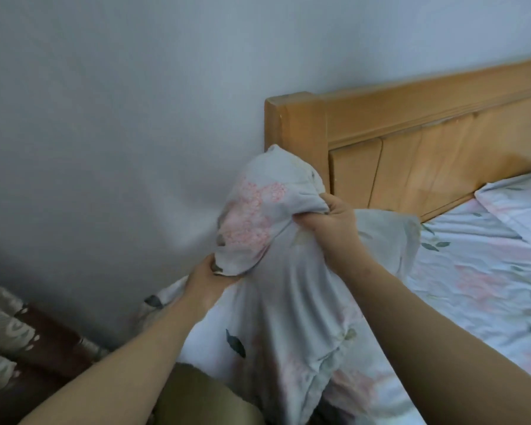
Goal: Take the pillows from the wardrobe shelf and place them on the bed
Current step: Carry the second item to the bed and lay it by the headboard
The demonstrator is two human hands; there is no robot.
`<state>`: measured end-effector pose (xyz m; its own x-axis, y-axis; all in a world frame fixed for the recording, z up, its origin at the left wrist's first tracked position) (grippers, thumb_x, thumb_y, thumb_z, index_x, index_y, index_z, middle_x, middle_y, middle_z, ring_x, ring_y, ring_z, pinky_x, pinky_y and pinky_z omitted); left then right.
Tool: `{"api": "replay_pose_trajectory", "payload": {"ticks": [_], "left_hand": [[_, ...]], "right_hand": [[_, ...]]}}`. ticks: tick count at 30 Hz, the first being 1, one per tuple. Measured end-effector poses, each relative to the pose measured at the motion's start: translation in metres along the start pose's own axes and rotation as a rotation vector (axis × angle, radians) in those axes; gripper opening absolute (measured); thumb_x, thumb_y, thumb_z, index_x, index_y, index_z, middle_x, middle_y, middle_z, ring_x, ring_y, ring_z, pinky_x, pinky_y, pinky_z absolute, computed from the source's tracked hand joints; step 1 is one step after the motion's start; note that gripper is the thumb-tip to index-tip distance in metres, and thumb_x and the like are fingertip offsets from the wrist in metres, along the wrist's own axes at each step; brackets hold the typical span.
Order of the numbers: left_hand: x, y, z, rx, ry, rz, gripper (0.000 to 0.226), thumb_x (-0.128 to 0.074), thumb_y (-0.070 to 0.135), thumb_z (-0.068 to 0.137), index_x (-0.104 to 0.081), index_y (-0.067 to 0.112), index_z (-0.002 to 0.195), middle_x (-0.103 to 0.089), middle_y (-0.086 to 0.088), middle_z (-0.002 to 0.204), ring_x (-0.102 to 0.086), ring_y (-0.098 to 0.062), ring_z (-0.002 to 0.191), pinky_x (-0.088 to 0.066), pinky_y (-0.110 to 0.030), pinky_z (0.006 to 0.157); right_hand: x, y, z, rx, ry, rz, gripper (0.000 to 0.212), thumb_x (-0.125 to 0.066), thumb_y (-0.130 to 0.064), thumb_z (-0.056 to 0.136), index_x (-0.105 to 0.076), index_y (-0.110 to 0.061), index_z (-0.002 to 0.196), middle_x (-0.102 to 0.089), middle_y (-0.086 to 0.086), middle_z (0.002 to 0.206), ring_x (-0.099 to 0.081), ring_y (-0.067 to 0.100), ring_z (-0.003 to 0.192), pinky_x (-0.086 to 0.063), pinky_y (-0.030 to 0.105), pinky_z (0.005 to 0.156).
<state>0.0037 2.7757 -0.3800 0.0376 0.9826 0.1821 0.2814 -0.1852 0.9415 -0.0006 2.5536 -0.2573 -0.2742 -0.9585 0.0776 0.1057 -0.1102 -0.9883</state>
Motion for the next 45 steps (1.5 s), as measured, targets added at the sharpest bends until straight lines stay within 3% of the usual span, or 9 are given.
{"api": "replay_pose_trajectory", "payload": {"ticks": [5, 8, 11, 14, 19, 27, 36, 41, 45], "left_hand": [[-0.088, 0.034, 0.004, 0.040, -0.193, -0.284, 0.039, -0.062, -0.020, 0.073, -0.062, 0.004, 0.103, -0.067, -0.008, 0.094, -0.063, -0.024, 0.080, -0.057, -0.025, 0.064], [-0.137, 0.046, 0.003, 0.111, -0.293, -0.316, 0.036, -0.053, -0.024, 0.066, -0.065, 0.006, 0.083, -0.066, -0.013, 0.083, -0.062, -0.034, 0.080, -0.055, -0.037, 0.072], [-0.182, 0.060, 0.004, 0.133, -0.339, -0.316, 0.034, -0.048, -0.020, 0.063, -0.067, 0.004, 0.078, -0.066, -0.016, 0.087, -0.061, -0.038, 0.085, -0.054, -0.041, 0.078], [-0.222, 0.075, 0.008, 0.199, -0.387, -0.341, 0.032, -0.047, -0.013, 0.062, -0.070, 0.006, 0.075, -0.068, -0.019, 0.096, -0.062, -0.042, 0.092, -0.054, -0.045, 0.081], [-0.287, 0.101, 0.019, 0.301, -0.441, -0.338, 0.031, -0.037, -0.006, 0.075, -0.063, 0.003, 0.088, -0.066, -0.014, 0.088, -0.060, -0.036, 0.079, -0.052, -0.039, 0.075], [-0.357, 0.111, 0.055, 0.319, -0.357, -0.264, 0.051, -0.044, -0.005, 0.076, -0.051, 0.003, 0.126, -0.063, -0.013, 0.095, -0.060, -0.034, 0.081, -0.050, -0.036, 0.067], [-0.458, 0.094, 0.098, 0.398, -0.420, -0.113, 0.053, -0.045, -0.004, 0.078, -0.046, 0.006, 0.130, -0.060, -0.011, 0.090, -0.058, -0.029, 0.075, -0.045, -0.030, 0.057], [-0.529, 0.108, 0.140, 0.392, -0.495, -0.023, 0.034, -0.041, -0.006, 0.081, -0.051, 0.002, 0.112, -0.057, -0.009, 0.081, -0.055, -0.028, 0.068, -0.044, -0.029, 0.056], [-0.596, 0.123, 0.187, 0.349, -0.534, -0.090, 0.025, -0.051, 0.005, 0.085, -0.059, 0.004, 0.109, -0.061, -0.010, 0.086, -0.058, -0.026, 0.074, -0.050, -0.031, 0.071]], "right_hand": [[0.112, -0.008, -0.004, 0.114, 0.419, -0.473, 0.031, -0.067, -0.027, 0.070, -0.053, -0.002, 0.083, -0.050, -0.001, 0.071, -0.046, 0.015, 0.071, -0.041, 0.036, 0.069], [0.179, 0.033, -0.020, -0.087, 0.596, -0.494, 0.066, -0.065, -0.046, 0.075, -0.043, -0.019, 0.131, -0.052, 0.000, 0.123, -0.047, 0.019, 0.113, -0.035, 0.043, 0.100], [0.227, 0.108, -0.046, -0.410, 0.666, -0.330, 0.076, -0.055, -0.053, 0.085, -0.018, -0.028, 0.147, -0.021, 0.005, 0.156, -0.026, 0.032, 0.139, -0.023, 0.054, 0.112], [0.253, 0.175, -0.072, -0.631, 0.750, -0.038, 0.077, -0.047, -0.055, 0.088, -0.011, -0.026, 0.149, -0.017, 0.011, 0.156, -0.025, 0.037, 0.139, -0.024, 0.054, 0.113], [0.286, 0.217, -0.059, -0.711, 0.693, 0.272, 0.074, -0.032, -0.060, 0.091, -0.006, -0.023, 0.150, -0.021, 0.004, 0.156, -0.027, 0.027, 0.140, -0.022, 0.042, 0.114], [0.318, 0.245, -0.021, -0.666, 0.529, 0.250, 0.068, -0.043, -0.059, 0.088, -0.028, -0.025, 0.145, -0.044, 0.001, 0.143, -0.044, 0.025, 0.129, -0.035, 0.049, 0.110], [0.397, 0.282, -0.012, -0.712, 0.762, 0.178, 0.058, -0.051, -0.050, 0.088, -0.040, -0.014, 0.133, -0.054, 0.010, 0.127, -0.054, 0.029, 0.112, -0.045, 0.048, 0.099], [0.465, 0.292, 0.038, -0.665, 0.851, 0.148, 0.062, -0.057, -0.049, 0.086, -0.039, -0.011, 0.132, -0.056, 0.011, 0.125, -0.056, 0.029, 0.109, -0.048, 0.044, 0.094], [0.527, 0.309, 0.082, -0.673, 0.903, 0.079, 0.068, -0.056, -0.042, 0.088, -0.027, -0.010, 0.141, -0.049, 0.008, 0.129, -0.051, 0.028, 0.115, -0.042, 0.044, 0.100]]}}
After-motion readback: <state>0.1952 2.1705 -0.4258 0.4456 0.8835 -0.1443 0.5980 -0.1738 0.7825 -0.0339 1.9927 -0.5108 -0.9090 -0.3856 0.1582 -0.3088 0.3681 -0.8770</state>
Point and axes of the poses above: each hand's wrist, its own z-axis towards the middle knuckle, its own x-axis out of the back of the hand, y = z × x, the point moved 10 cm from there along z, towards the middle knuckle
